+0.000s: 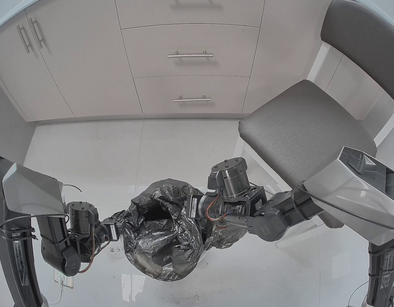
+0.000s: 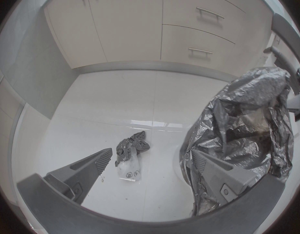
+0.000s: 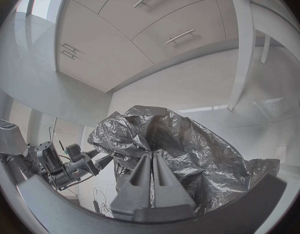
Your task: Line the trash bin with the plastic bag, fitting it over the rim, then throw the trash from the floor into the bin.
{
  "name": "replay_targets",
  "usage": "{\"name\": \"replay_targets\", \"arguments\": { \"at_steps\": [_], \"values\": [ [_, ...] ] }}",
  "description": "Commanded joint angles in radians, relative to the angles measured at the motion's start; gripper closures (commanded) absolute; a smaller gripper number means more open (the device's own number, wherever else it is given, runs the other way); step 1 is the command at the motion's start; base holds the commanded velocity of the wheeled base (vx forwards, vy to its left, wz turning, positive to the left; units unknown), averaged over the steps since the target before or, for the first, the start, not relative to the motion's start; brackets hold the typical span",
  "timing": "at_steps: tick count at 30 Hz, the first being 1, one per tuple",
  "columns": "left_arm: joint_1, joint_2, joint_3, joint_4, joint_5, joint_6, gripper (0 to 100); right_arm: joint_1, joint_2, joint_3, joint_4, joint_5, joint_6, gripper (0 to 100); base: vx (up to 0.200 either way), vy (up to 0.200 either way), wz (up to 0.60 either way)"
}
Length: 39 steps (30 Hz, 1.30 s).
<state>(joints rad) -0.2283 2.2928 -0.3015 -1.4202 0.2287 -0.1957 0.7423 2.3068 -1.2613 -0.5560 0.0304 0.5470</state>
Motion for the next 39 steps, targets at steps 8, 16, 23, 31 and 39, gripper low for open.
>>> {"name": "replay_targets", "arguments": {
  "at_steps": [8,16,23,31,39],
  "values": [
    [0.035,0.099,-0.025,-0.014,0.004,0.007,0,0.012,0.01,0.002,-0.001,-0.02,-0.002,100,0.0,0.0,0.0],
    [0.044,0.163,-0.105,-0.003,0.023,0.033,0,0.012,0.008,0.002,-0.001,-0.033,-0.052,100,0.0,0.0,0.0],
    [0.038,0.134,-0.082,-0.014,0.027,0.033,0,0.015,0.006,0.008,-0.002,-0.035,-0.05,100,0.0,0.0,0.0],
    [0.032,0.019,-0.001,-0.017,0.027,0.024,0,0.015,0.003,0.01,-0.001,-0.035,-0.055,100,0.0,0.0,0.0],
    [-0.072,-0.05,0.157,-0.101,0.023,0.029,0,0.026,-0.004,0.019,0.002,-0.035,-0.052,100,0.0,0.0,0.0]
  ]
}}
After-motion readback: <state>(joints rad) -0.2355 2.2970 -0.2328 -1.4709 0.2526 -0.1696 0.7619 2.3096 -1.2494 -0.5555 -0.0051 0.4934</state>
